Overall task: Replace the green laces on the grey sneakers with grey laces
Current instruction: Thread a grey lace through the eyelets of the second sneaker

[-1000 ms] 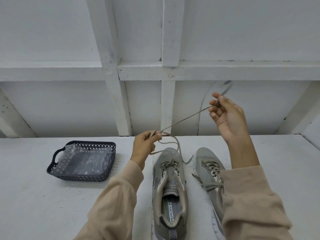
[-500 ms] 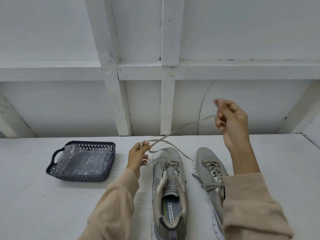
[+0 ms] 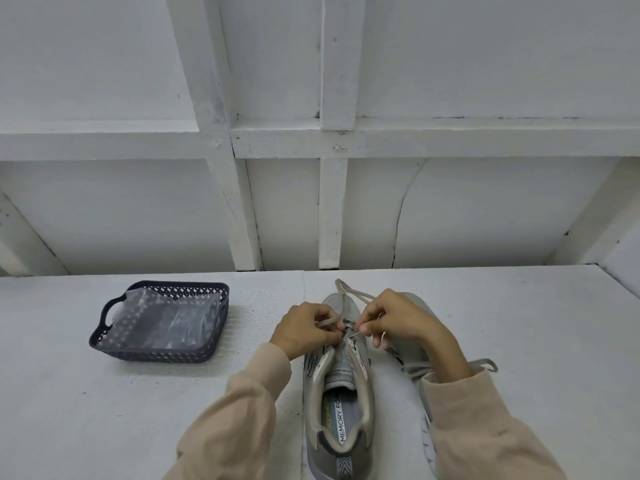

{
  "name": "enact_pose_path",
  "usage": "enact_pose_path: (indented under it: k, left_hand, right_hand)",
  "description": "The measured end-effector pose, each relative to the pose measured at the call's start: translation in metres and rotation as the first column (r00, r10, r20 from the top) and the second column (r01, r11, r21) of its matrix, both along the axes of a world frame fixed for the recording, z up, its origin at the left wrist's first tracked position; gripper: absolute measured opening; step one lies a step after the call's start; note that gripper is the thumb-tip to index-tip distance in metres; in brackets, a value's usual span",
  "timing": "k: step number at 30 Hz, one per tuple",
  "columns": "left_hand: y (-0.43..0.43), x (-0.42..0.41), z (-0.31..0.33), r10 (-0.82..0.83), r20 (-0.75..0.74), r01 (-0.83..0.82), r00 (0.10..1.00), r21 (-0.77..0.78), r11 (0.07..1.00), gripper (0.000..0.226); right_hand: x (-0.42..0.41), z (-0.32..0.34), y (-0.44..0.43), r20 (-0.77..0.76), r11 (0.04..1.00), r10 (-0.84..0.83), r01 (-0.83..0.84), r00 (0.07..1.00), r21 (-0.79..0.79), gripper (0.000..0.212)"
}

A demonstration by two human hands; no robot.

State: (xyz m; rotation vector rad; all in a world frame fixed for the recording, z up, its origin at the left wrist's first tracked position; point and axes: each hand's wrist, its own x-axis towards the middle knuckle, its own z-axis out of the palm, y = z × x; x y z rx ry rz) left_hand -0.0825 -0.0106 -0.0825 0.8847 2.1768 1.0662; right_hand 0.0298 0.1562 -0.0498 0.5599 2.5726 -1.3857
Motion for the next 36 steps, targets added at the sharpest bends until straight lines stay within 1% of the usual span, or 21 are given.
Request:
enact_pose_path:
  k: [3,7,12,15,19,21,23,24,25,27,30,32,34,36]
  left_hand:
    - [-0.001,0.003,0.001,-0.010,-0.013,0.010,1.000,0.003,1.000,0.019]
    - [-0.001,0.007,0.004,-0.033,0.031,0.031,0.999,0.071,0.997,0.023]
    - [0.000,0.012,0.004,-0.004,0.123,-0.016,0.992,0.159,0.987,0.025]
    - [0.000,0.015,0.001,0.021,0.122,-0.043,0.992,0.187,0.981,0.027]
    - [0.001,0.017,-0.002,0.054,0.077,-0.068,0.996,0.184,0.981,0.025]
    - [0.002,0.017,-0.002,0.056,0.039,-0.062,0.998,0.160,0.985,0.025]
    - [0.003,0.017,-0.003,0.039,-0.024,-0.036,0.999,0.111,0.993,0.026]
    - [0.004,0.016,-0.003,0.028,-0.069,-0.022,0.997,0.081,0.996,0.026]
    - [0.003,0.015,-0.003,0.018,-0.110,-0.013,0.994,0.051,0.999,0.027]
    - [0.003,0.015,-0.003,-0.002,-0.148,0.003,0.989,0.012,1.000,0.030]
    - [0.002,0.016,0.001,-0.021,-0.171,0.022,0.985,0.003,1.000,0.031]
    - [-0.002,0.014,0.003,0.010,-0.194,-0.010,0.981,0.000,1.000,0.033]
    - [-0.007,0.006,0.007,0.074,-0.163,-0.066,0.984,0.052,0.996,0.030]
    - [-0.014,-0.002,0.016,0.181,-0.009,-0.175,0.984,0.204,0.963,0.029]
  right_hand:
    - [-0.002,-0.004,0.001,0.028,0.999,0.009,-0.009,1.000,0.035,0.006]
    - [-0.002,-0.003,-0.003,0.032,0.992,0.035,-0.039,0.999,0.117,0.009]
    - [-0.002,0.001,-0.006,0.007,0.986,0.059,-0.060,0.998,0.154,0.012]
    - [-0.001,0.002,-0.006,-0.009,0.986,0.073,-0.071,0.997,0.154,0.011]
    - [-0.001,0.000,-0.006,-0.018,0.990,0.077,-0.074,0.997,0.118,0.009]
    - [-0.002,-0.001,-0.007,-0.022,0.996,0.064,-0.063,0.998,0.065,0.011]
    - [-0.003,-0.003,-0.010,-0.026,0.999,0.033,-0.033,0.999,0.000,0.006]
    - [-0.003,-0.003,-0.012,-0.028,1.000,0.015,-0.016,1.000,-0.015,0.010]
    - [-0.003,-0.003,-0.014,-0.026,1.000,0.001,-0.002,1.000,-0.018,0.018]
    - [-0.003,-0.004,-0.016,-0.005,0.999,-0.024,0.024,1.000,-0.040,0.029]
    - [-0.003,-0.004,-0.016,0.015,0.994,-0.068,0.069,0.998,-0.089,0.027]
    - [-0.003,-0.004,-0.015,0.016,0.993,-0.080,0.081,0.997,-0.091,0.025]
    - [-0.003,-0.004,-0.014,0.016,0.992,-0.080,0.081,0.997,-0.094,0.023]
    - [-0.003,-0.004,-0.013,0.025,0.993,-0.075,0.077,0.997,-0.087,0.021]
